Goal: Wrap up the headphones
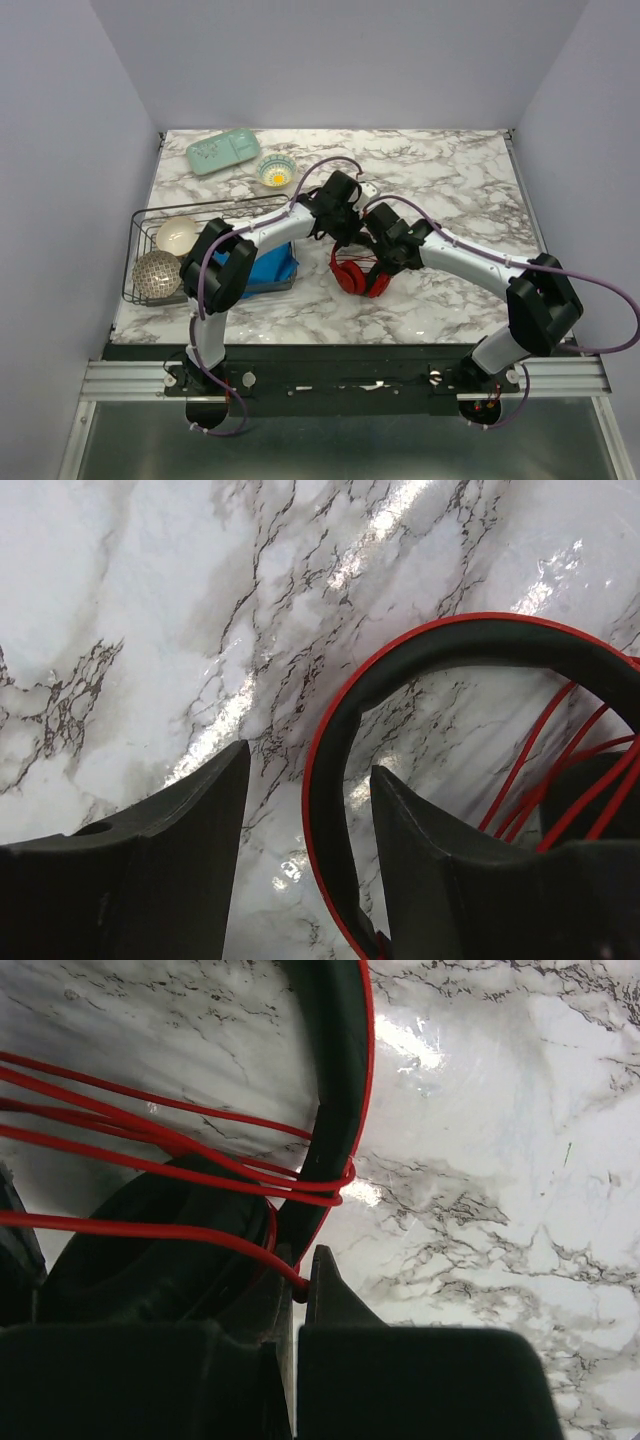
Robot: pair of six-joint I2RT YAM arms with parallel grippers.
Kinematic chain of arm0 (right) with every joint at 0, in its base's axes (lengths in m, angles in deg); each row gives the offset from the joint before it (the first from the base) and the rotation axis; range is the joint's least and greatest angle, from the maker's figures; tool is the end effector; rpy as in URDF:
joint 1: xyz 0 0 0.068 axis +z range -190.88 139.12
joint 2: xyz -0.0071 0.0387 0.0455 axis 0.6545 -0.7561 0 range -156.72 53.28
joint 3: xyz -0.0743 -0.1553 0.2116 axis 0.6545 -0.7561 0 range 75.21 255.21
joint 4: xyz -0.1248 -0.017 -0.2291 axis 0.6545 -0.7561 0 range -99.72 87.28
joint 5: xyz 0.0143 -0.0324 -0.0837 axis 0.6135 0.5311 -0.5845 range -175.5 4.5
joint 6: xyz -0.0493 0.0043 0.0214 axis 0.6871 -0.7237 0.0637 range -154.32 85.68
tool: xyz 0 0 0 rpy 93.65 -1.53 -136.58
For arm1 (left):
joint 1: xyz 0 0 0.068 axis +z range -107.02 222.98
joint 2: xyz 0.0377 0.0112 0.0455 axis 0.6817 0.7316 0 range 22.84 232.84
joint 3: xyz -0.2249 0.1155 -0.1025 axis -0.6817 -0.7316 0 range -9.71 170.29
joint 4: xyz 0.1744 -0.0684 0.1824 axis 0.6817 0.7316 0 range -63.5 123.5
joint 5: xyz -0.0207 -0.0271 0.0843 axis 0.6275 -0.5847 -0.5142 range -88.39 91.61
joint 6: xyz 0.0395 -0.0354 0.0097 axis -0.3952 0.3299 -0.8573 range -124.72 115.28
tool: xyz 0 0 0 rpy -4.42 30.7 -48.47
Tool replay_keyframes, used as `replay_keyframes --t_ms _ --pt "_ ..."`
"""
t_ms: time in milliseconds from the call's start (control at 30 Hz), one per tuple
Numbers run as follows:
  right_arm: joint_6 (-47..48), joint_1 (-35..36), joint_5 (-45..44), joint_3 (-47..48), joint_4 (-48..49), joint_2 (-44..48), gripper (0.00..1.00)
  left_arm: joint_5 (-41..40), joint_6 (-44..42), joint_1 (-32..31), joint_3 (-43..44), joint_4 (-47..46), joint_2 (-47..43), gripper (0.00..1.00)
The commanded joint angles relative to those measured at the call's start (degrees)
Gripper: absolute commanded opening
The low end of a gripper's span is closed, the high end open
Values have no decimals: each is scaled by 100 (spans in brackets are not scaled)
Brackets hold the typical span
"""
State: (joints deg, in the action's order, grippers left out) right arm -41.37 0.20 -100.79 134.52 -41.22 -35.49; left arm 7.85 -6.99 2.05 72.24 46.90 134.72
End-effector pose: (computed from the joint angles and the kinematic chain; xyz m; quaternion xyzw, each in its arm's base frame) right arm 0.2306 0.1887 0.2088 -0.2603 0.9377 -0.0419 0.2263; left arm 0.3227 -0.2849 0.2040 0.3629 0.8665 -0.1605 0.3028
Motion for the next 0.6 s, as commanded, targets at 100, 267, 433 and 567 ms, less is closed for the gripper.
replay_keyframes --t_ms 100,267,433,567 --pt "-112 5 508 239 -44 -97 1 535 648 260 -162 -265 -578 64" --pt "-69 5 957 397 -43 -219 1 852 824 419 -179 -45 -965 61" --pt "-16 14 1116 599 -44 -307 3 1563 614 472 -521 -45 -1430 36" --pt "37 5 1204 731 -70 -430 5 2433 261 454 -794 -36 -1616 33"
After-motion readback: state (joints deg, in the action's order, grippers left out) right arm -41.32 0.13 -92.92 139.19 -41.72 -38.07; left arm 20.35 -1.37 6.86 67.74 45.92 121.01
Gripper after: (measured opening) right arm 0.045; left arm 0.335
